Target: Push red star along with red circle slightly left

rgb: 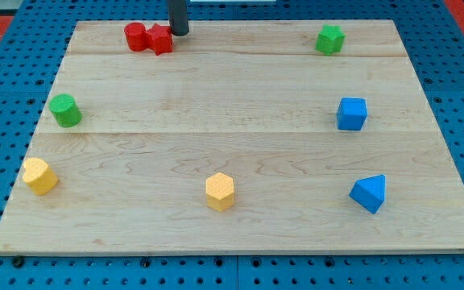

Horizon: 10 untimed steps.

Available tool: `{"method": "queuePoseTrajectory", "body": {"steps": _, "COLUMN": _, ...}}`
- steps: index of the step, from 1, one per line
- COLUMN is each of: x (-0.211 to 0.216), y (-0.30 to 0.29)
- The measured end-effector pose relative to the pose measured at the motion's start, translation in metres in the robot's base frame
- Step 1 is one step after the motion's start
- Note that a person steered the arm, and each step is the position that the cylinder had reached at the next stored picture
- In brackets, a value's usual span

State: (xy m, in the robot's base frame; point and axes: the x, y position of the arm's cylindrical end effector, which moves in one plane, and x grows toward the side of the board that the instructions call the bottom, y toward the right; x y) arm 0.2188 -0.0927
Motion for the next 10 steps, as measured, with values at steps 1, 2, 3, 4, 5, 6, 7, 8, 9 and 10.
{"method": "queuePoseTrajectory", "body": {"steps": 1, "x": 0.005, "y": 0.036}}
{"method": "queuePoseTrajectory", "body": {"steps": 2, "x": 0.007, "y": 0.036}}
{"method": "queuePoseTrajectory", "body": {"steps": 3, "x": 0.007, "y": -0.005}}
{"method": "queuePoseTrajectory", "body": {"steps": 4, "x": 0.007, "y": -0.024}}
{"method": "queuePoseTrajectory", "body": {"steps": 5, "x": 0.011, "y": -0.039}}
{"method": "queuePoseTrajectory", "body": {"steps": 6, "x": 0.026, "y": 0.008}}
{"method": "queuePoseTrajectory", "body": {"steps": 7, "x": 0.028, "y": -0.045}}
{"method": "queuePoseTrajectory", "body": {"steps": 8, "x": 0.028, "y": -0.048}}
{"method": "queuePoseTrajectory", "body": {"steps": 9, "x": 0.028, "y": -0.048}}
{"method": "queuePoseTrajectory", "body": {"steps": 10, "x": 0.028, "y": -0.048}}
